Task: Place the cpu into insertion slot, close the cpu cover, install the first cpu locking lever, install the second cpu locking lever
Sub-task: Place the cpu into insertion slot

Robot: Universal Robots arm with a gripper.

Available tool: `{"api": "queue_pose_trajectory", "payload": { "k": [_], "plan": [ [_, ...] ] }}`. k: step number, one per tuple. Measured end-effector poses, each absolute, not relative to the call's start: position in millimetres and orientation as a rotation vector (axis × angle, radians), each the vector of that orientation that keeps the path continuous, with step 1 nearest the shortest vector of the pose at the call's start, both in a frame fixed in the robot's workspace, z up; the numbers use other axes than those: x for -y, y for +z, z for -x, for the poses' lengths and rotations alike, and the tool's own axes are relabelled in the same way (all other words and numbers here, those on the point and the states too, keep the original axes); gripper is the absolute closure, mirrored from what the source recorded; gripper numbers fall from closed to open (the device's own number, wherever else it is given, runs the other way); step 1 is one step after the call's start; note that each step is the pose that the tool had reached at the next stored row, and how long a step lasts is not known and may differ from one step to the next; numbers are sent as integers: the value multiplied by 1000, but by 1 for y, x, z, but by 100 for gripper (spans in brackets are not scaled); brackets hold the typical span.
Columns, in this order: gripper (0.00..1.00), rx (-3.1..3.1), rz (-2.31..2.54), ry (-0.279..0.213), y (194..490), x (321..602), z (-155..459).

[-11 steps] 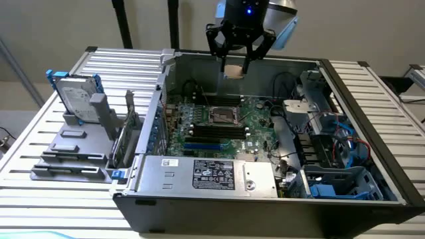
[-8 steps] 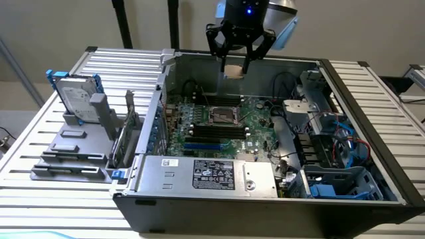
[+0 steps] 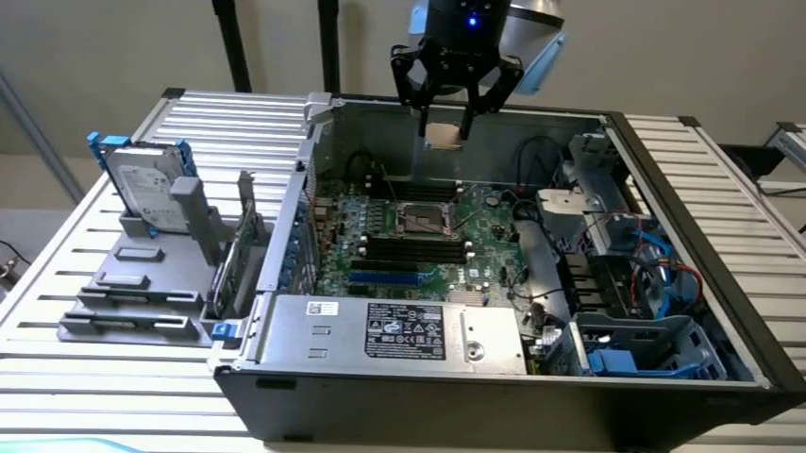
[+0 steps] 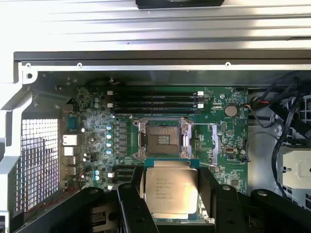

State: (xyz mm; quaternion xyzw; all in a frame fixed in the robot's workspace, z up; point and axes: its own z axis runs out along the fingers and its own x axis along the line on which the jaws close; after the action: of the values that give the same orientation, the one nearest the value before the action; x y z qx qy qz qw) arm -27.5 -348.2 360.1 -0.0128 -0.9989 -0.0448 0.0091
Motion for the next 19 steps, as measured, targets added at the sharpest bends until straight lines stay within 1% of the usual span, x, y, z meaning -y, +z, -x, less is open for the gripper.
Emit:
{"api": "queue_pose_trajectory", "payload": {
  "k": [6, 19],
  "plan": [
    [45, 3120, 79, -140, 360, 347, 27],
    [45, 3102, 389, -142, 360, 347, 27]
  ]
}}
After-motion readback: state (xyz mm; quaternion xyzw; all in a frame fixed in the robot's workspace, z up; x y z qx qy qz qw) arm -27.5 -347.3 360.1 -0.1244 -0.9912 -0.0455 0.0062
